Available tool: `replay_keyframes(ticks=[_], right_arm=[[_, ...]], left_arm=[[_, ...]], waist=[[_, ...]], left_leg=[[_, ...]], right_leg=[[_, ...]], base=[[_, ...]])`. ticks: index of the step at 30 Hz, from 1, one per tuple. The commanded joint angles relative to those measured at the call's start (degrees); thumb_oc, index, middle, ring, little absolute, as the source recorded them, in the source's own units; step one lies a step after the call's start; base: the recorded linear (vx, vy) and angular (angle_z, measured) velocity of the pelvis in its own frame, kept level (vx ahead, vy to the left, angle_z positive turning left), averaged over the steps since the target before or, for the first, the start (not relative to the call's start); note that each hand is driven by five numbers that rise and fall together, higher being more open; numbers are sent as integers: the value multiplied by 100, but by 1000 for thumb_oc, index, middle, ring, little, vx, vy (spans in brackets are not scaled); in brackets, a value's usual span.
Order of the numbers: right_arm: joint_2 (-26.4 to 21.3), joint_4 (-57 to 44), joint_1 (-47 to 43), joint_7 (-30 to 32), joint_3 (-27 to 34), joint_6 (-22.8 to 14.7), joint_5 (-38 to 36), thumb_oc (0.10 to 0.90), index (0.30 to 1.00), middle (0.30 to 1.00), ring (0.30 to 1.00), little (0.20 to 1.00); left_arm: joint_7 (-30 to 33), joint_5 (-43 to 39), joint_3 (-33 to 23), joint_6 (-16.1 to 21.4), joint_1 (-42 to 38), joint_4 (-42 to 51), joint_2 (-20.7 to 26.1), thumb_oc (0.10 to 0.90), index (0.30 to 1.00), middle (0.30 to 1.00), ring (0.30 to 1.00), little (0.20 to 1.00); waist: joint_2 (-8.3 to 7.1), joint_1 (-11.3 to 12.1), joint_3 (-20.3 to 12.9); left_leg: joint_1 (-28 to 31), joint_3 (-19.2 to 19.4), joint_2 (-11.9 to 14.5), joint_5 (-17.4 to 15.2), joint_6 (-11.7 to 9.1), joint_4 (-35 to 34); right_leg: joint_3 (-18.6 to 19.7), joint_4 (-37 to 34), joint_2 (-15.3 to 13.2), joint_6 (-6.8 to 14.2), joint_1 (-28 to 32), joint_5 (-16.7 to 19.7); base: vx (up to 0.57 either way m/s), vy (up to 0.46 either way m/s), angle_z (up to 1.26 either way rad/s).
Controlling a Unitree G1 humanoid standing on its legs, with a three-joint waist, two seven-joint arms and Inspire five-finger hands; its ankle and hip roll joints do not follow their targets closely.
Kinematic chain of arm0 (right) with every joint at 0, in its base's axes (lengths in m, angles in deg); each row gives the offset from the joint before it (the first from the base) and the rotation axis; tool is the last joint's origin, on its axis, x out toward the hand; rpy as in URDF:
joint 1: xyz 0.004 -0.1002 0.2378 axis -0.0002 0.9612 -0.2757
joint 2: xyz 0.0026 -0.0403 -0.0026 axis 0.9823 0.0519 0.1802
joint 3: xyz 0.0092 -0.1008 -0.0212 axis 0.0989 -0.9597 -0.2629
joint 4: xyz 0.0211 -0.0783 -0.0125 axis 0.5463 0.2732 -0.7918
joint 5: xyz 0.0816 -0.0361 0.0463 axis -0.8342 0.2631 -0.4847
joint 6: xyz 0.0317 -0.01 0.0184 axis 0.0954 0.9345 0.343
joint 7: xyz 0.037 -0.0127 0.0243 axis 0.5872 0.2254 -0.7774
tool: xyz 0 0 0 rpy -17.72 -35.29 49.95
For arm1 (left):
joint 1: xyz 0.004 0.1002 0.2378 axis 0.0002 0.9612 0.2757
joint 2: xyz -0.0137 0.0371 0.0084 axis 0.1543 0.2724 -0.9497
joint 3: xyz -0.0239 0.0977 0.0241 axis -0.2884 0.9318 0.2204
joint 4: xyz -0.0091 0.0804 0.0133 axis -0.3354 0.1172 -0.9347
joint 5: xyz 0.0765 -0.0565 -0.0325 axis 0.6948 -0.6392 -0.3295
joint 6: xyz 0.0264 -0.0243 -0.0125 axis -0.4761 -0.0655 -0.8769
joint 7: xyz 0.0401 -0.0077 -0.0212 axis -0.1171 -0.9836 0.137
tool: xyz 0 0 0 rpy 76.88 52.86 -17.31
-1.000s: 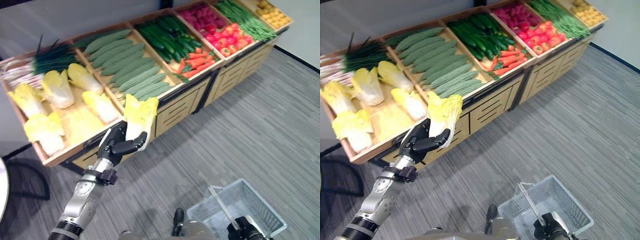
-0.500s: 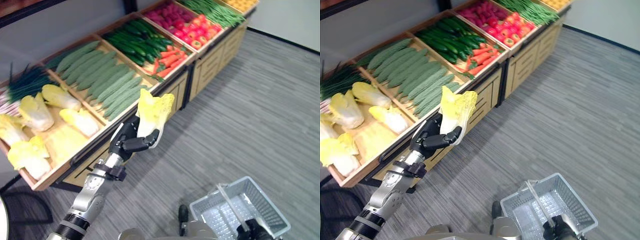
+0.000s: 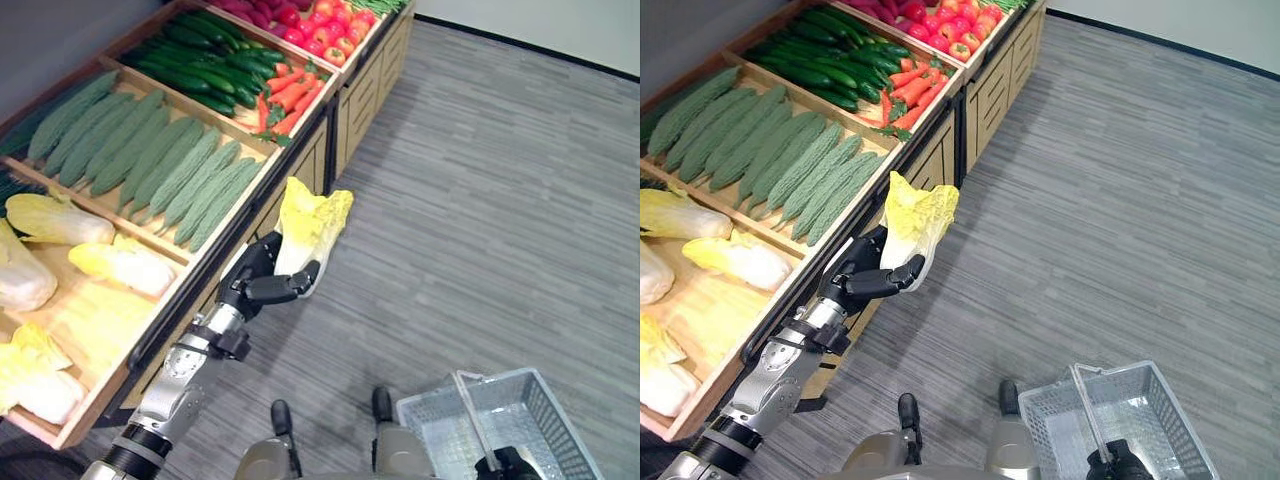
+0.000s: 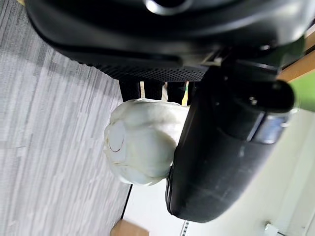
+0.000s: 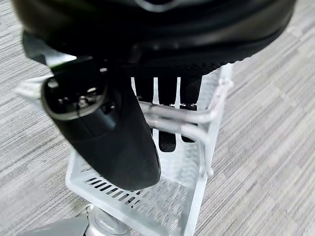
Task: Get the vegetables into the basket
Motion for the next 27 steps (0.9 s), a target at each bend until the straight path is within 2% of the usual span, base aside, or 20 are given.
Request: replay_keyframes(ticks=[1,3,4,5,6,7,10,13,16,20,21,23,27], right_arm=[[-150,-96,-272,93,-200,-91,-109,400,300,300,300,300],[-115,-141,-263,100,-212,-97,-124,400,300,300,300,300],[-96,-136,-235,111,-199,-100,-117,400,300,300,300,300],[-88,-117,-224,111,-205,-96,-103,400,300,300,300,300],[-59,-129,-168,117,-201,-104,-80,400,300,300,300,300],[-54,-138,-163,121,-204,-107,-51,400,300,300,300,300],[-68,-132,-153,123,-203,-116,-20,400,300,300,300,300],[-57,-143,-96,95,-211,-134,-14,400,300,300,300,300],[-84,-155,-15,70,-198,-141,1,400,300,300,300,300],[-80,-155,92,65,-205,-154,26,400,300,300,300,300],[-102,-153,139,82,-190,-153,24,400,300,300,300,300],[-118,-181,174,84,-181,-155,23,400,300,300,300,300],[-232,-169,164,113,-162,-194,-55,400,300,300,300,300]], left_arm=[[-113,-87,-228,698,-587,628,-57,400,300,300,300,300],[-94,-64,-228,673,-629,573,25,400,300,300,300,300],[-74,-29,-240,652,-619,569,48,400,300,300,300,300],[-63,-9,-266,643,-610,568,60,400,300,300,300,300],[-48,22,-324,625,-563,580,89,400,300,300,300,300],[-43,31,-354,623,-516,600,105,400,300,300,300,300],[-64,24,-391,604,-485,610,112,400,300,300,300,300],[-106,36,-425,577,-427,590,117,400,300,300,300,300],[-129,23,-459,578,-367,580,107,400,300,300,300,300],[-133,-14,-436,563,-324,559,36,400,300,300,300,300],[-127,-31,-428,544,-327,557,16,400,300,300,300,300],[-138,-59,-419,532,-321,580,12,400,300,300,300,300],[-181,-109,-358,481,-420,556,-43,400,300,300,300,300]], waist=[[-87,116,-260],[-29,123,-230],[4,153,-230],[25,162,-256],[33,218,-312],[26,239,-352],[6,288,-429],[-65,323,-537],[-58,263,-573],[21,183,-571],[71,144,-567],[107,115,-561],[201,71,-461]], left_leg=[[91,223,251,-189,-293,239],[162,397,320,-132,-275,142],[217,534,353,-124,-258,99],[230,606,373,-107,-258,63],[310,883,420,-108,-250,24],[338,994,432,-107,-253,16],[467,1104,415,-212,-294,-7],[604,1339,393,-227,-350,5],[701,1469,481,-185,-446,53],[766,1555,681,0,-601,29],[794,1533,804,124,-702,19],[796,1511,878,186,-761,39],[614,1415,1222,385,-1013,554]], right_leg=[[-66,555,-216,449,-48,227],[-521,789,-241,402,-120,213],[-922,951,-311,368,-61,117],[-1089,991,-332,327,-24,77],[-1622,1182,-463,284,110,-22],[-1759,1208,-495,274,176,-29],[-1926,1361,-551,373,300,-115],[-2080,1028,-516,439,457,-39],[-1967,677,-351,403,582,-181],[-1903,453,-79,247,683,-522],[-1915,441,48,166,719,-645],[-1909,447,133,109,736,-706],[-1920,362,387,-100,876,-902]], base=[[-68,112,-52],[-69,126,-73],[-63,125,-79],[-76,141,-99],[-61,80,-70],[-40,60,-73],[70,7,-77],[48,-79,-52],[69,-175,-49],[33,-213,-34],[48,-352,-25],[25,-229,-17],[-3,-236,0]])
